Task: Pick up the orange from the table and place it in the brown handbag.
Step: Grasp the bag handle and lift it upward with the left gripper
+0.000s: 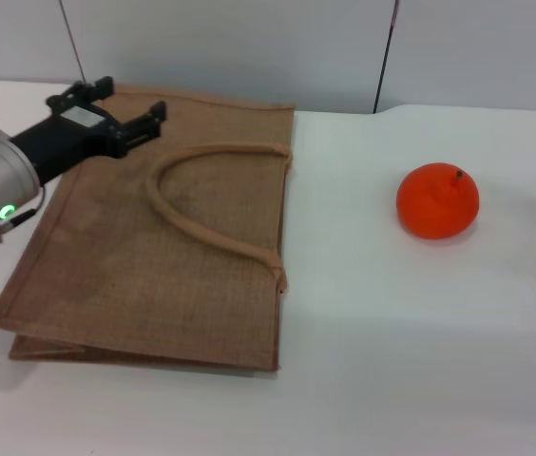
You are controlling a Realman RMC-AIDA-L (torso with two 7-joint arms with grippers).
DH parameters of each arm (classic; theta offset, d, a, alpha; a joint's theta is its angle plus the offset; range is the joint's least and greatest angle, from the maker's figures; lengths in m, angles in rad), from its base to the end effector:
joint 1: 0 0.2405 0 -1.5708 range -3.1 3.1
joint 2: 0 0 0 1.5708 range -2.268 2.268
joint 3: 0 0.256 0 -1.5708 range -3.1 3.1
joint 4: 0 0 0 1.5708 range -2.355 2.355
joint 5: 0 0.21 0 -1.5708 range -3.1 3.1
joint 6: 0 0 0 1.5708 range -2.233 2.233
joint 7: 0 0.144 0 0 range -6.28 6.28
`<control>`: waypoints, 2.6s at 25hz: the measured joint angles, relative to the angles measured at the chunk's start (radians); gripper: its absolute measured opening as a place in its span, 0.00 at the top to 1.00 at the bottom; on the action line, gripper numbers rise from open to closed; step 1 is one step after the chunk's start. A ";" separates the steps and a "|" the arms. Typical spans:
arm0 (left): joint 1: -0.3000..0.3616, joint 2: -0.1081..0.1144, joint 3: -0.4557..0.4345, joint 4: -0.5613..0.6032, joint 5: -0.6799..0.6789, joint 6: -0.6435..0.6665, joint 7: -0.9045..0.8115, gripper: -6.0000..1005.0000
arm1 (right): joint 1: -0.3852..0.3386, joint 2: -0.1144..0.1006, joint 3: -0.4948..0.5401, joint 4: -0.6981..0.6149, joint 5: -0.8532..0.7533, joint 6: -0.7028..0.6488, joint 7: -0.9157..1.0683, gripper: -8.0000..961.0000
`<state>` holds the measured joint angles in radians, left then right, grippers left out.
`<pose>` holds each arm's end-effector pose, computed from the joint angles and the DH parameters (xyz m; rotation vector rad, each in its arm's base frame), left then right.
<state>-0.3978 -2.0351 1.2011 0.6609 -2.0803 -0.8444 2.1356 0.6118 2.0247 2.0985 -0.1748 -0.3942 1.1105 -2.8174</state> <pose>-0.2855 0.3885 0.0279 -2.0395 -0.5306 -0.6529 0.3504 0.3498 -0.0061 -1.6518 0.7172 0.6082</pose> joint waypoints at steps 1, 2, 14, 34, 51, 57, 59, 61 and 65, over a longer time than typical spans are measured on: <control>0.011 0.000 0.000 0.031 0.023 0.023 -0.036 0.15 | 0.000 0.000 0.000 0.000 0.000 0.000 0.004 0.10; 0.018 0.001 0.000 0.055 0.048 0.038 -0.073 0.15 | 0.000 0.000 0.000 0.000 0.000 0.000 0.006 0.10; 0.032 0.002 0.000 0.230 0.449 0.069 -0.442 0.16 | 0.005 -0.001 -0.005 0.000 0.000 0.000 0.016 0.10; 0.061 0.000 -0.056 0.334 0.728 0.011 -0.614 0.17 | -0.003 -0.001 -0.009 -0.005 -0.004 0.000 0.016 0.10; 0.009 0.000 -0.059 0.264 0.738 0.066 -0.584 0.18 | 0.002 0.003 -0.012 -0.011 -0.011 0.039 0.018 0.10; -0.024 -0.001 -0.053 0.222 0.755 0.072 -0.573 0.18 | 0.001 0.003 -0.013 -0.011 -0.012 0.049 0.018 0.10; -0.029 -0.003 -0.052 0.214 0.758 0.072 -0.570 0.20 | 0.000 0.003 -0.014 -0.011 -0.012 0.049 0.018 0.10; -0.034 -0.003 -0.052 0.200 0.760 0.072 -0.569 0.22 | -0.001 0.003 -0.014 -0.011 -0.012 0.049 0.018 0.10; -0.053 -0.001 -0.052 0.165 0.760 0.073 -0.568 0.27 | -0.001 0.003 -0.014 -0.011 -0.012 0.049 0.021 0.10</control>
<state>-0.4504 -2.0363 1.1490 0.8258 -1.3200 -0.7715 1.5674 0.6109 2.0279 2.0846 -0.1856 -0.4066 1.1598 -2.7964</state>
